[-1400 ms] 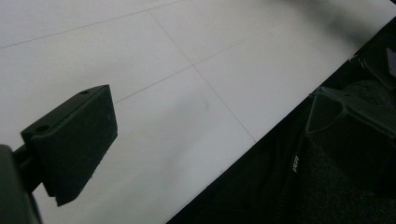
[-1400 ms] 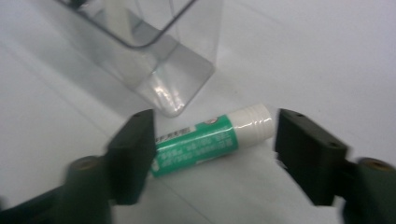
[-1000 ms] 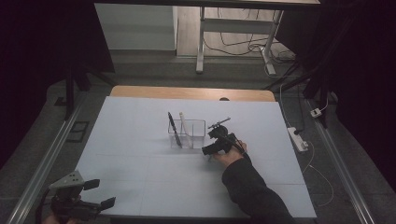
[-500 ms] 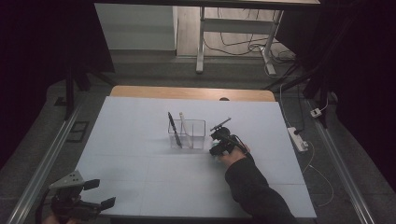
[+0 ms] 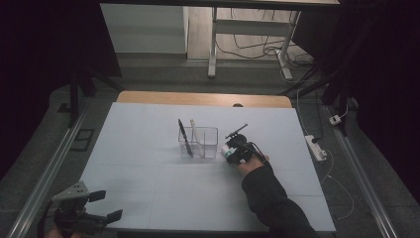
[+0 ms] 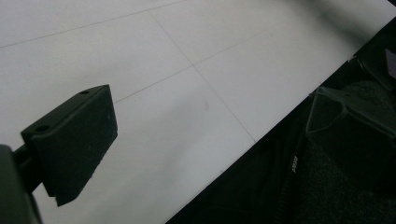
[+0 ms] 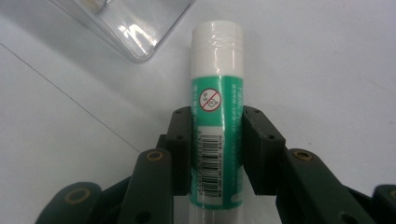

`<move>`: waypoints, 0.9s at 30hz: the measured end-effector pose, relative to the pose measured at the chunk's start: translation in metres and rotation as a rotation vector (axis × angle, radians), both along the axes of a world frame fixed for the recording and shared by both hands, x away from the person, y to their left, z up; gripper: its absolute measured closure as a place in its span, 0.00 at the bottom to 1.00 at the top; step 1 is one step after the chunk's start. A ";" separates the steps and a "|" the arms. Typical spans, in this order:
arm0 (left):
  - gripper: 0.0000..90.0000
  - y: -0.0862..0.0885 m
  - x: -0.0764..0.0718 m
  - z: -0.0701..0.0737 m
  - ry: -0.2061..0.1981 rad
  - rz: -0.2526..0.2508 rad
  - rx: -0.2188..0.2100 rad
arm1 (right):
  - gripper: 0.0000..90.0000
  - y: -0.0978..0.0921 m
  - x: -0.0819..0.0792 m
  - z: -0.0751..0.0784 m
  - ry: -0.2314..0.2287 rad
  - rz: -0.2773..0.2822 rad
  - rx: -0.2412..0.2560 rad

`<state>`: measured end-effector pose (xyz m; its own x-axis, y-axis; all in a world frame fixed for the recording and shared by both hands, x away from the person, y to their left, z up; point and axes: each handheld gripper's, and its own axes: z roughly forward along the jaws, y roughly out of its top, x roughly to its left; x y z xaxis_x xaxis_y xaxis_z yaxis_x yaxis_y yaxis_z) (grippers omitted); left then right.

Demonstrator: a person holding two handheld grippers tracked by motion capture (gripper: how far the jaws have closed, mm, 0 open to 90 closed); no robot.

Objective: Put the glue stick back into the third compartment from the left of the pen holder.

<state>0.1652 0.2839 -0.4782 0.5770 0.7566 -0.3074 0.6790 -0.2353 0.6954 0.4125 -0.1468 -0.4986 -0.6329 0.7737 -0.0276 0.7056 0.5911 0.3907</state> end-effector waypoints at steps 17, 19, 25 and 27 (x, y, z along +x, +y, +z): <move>0.02 0.000 0.000 0.000 -0.001 0.000 0.001 | 0.74 -0.012 -0.006 0.025 -0.116 0.010 0.135; 0.02 0.000 0.000 0.000 -0.001 0.000 0.001 | 0.74 -0.012 -0.008 0.028 -0.129 0.013 0.148; 0.02 0.000 0.000 0.000 0.000 0.000 0.002 | 0.74 -0.012 -0.012 0.041 -0.191 0.016 0.184; 0.02 0.000 0.000 0.000 0.000 0.000 0.001 | 0.74 -0.012 -0.014 0.046 -0.216 0.016 0.202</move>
